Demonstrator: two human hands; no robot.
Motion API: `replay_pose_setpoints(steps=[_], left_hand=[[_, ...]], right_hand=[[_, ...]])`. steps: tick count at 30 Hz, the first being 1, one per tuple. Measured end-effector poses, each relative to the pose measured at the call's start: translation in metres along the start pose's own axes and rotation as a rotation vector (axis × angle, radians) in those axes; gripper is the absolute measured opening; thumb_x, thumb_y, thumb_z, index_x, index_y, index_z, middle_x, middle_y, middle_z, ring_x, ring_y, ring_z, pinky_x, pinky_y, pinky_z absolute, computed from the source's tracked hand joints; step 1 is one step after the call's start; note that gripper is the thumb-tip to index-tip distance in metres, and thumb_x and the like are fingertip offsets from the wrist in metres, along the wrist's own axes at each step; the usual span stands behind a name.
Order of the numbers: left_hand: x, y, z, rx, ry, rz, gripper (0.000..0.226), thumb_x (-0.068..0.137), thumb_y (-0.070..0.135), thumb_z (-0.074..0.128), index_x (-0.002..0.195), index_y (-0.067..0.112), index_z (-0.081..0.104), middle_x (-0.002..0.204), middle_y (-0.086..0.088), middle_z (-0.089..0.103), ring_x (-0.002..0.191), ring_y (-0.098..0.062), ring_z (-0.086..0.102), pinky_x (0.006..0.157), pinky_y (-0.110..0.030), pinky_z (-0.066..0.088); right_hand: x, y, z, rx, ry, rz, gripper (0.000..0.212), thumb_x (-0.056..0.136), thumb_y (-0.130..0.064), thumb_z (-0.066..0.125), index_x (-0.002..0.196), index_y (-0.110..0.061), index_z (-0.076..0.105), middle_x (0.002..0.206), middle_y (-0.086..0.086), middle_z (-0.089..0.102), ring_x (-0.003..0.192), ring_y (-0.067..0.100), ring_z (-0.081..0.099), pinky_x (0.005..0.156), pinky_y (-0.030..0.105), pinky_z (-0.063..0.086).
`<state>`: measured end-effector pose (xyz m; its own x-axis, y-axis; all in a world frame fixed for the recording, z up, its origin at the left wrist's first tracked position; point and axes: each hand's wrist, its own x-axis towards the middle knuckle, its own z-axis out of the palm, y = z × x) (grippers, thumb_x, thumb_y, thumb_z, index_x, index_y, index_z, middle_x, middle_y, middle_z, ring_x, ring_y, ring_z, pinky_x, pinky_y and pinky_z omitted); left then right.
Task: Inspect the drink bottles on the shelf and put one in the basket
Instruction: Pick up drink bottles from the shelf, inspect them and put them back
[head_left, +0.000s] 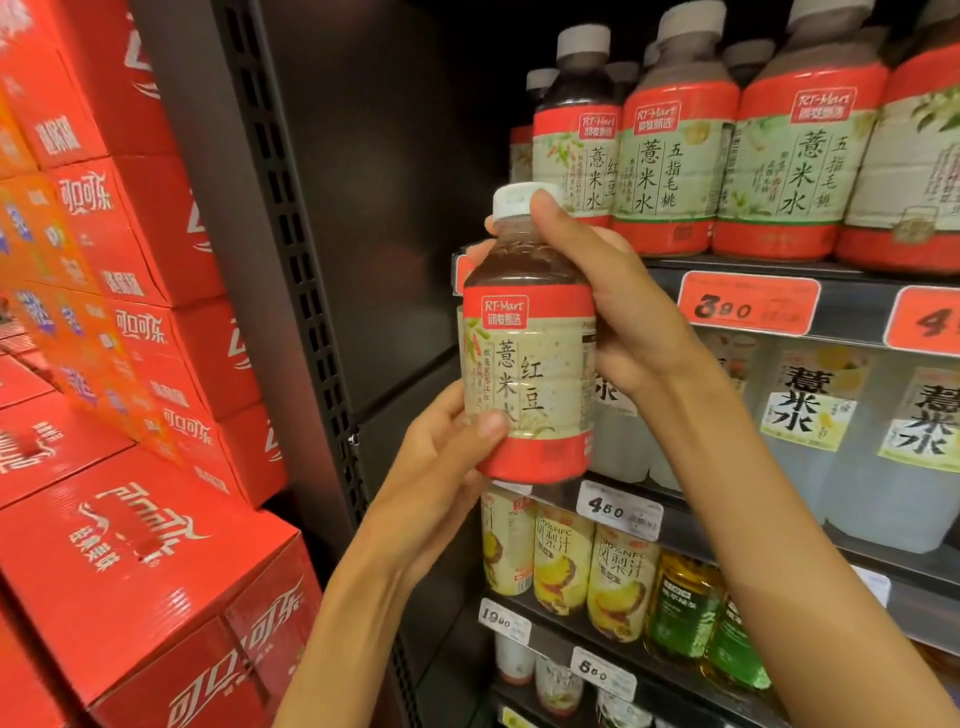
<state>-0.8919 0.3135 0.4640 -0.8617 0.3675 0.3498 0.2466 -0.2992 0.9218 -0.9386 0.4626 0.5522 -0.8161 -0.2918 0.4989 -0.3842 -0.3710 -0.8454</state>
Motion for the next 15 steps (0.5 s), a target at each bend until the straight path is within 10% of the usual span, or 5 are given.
replay_pose_setpoints(steps=[6,15], left_hand=[[0.001,-0.001,0.007,0.375,0.152,0.095,0.067,0.055,0.046,0.077,0.117,0.038,0.052,0.108,0.02,0.068,0.097,0.0,0.067,0.071,-0.011,0.052],[0.042,0.016,-0.011,0.43,0.358,0.268,0.067,0.062,0.03,0.083,0.121,0.024,0.052,0.103,0.01,0.068,0.09,0.004,0.066,0.066,-0.009,0.051]], right_hand=[[-0.002,-0.002,0.008,-0.107,0.059,-0.114,0.035,0.091,-0.032,0.056,0.104,0.0,0.064,0.093,0.008,0.075,0.083,0.017,0.071,0.07,0.025,0.055],[0.033,-0.017,0.02,-0.346,0.147,-0.203,0.023,0.099,-0.029,0.051,0.095,-0.012,0.066,0.088,0.004,0.071,0.083,0.011,0.068,0.076,0.025,0.054]])
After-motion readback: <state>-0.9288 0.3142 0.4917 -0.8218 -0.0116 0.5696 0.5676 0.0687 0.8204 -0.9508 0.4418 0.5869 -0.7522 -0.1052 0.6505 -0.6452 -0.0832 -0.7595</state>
